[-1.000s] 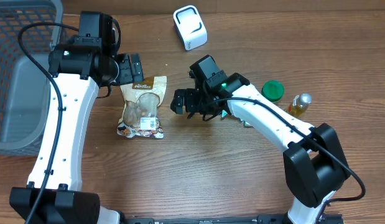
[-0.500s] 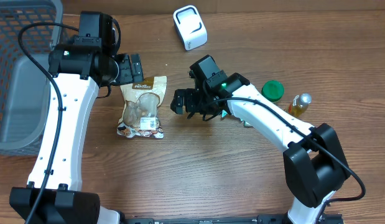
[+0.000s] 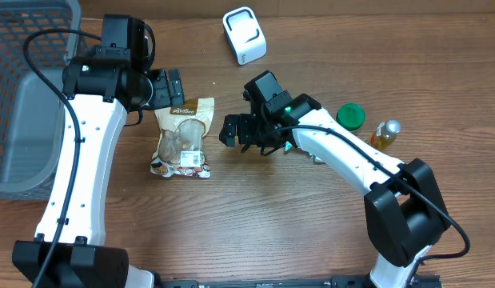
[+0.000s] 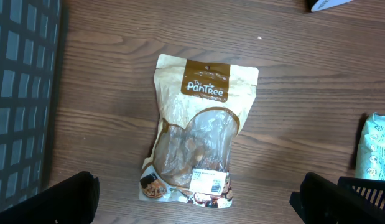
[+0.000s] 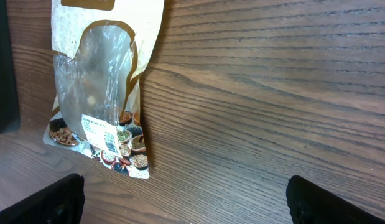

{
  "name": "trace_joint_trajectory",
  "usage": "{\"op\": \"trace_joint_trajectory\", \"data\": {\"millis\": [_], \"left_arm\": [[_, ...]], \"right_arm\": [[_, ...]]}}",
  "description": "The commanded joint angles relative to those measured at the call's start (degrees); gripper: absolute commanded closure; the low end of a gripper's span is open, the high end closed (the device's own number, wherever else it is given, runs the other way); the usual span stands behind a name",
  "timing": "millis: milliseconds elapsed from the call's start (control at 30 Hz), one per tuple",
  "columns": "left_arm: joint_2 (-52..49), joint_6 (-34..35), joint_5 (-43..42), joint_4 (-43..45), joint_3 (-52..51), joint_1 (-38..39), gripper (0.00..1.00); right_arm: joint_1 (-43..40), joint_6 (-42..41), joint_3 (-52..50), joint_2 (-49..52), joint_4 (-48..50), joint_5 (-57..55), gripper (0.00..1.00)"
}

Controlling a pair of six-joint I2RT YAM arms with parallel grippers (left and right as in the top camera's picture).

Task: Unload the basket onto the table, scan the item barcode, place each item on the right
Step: 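Move the open right gripper left toward the Pantree snack bag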

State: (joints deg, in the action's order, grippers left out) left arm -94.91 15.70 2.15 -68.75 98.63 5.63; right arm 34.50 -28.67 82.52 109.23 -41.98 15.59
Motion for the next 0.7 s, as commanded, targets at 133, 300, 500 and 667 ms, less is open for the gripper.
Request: {"op": "trace_joint_trajectory", "data": {"millis": [133, 300, 500, 667], "left_arm": [[-0.44, -0.48, -0.28, 0.04, -0.02, 0.17, 0.01], [-0.44, -0.48, -0.28, 0.04, -0.02, 0.17, 0.0], [-0.44, -0.48, -0.28, 0.04, -0.02, 0.17, 0.0], [-0.44, -0.48, -0.28, 0.04, -0.02, 0.17, 0.01]], "right_arm": [[-0.11, -0.04, 0.9, -0.83, 0.68, -0.57, 0.0], [-0.11, -0.04, 0.9, -0.83, 2.73, -0.52, 0.0], [-0.11, -0.02, 0.9, -0.83, 4.31, -0.5, 0.0], [0.31, -0.04, 0.7, -0.76, 4.74, -0.55, 0.09]]}}
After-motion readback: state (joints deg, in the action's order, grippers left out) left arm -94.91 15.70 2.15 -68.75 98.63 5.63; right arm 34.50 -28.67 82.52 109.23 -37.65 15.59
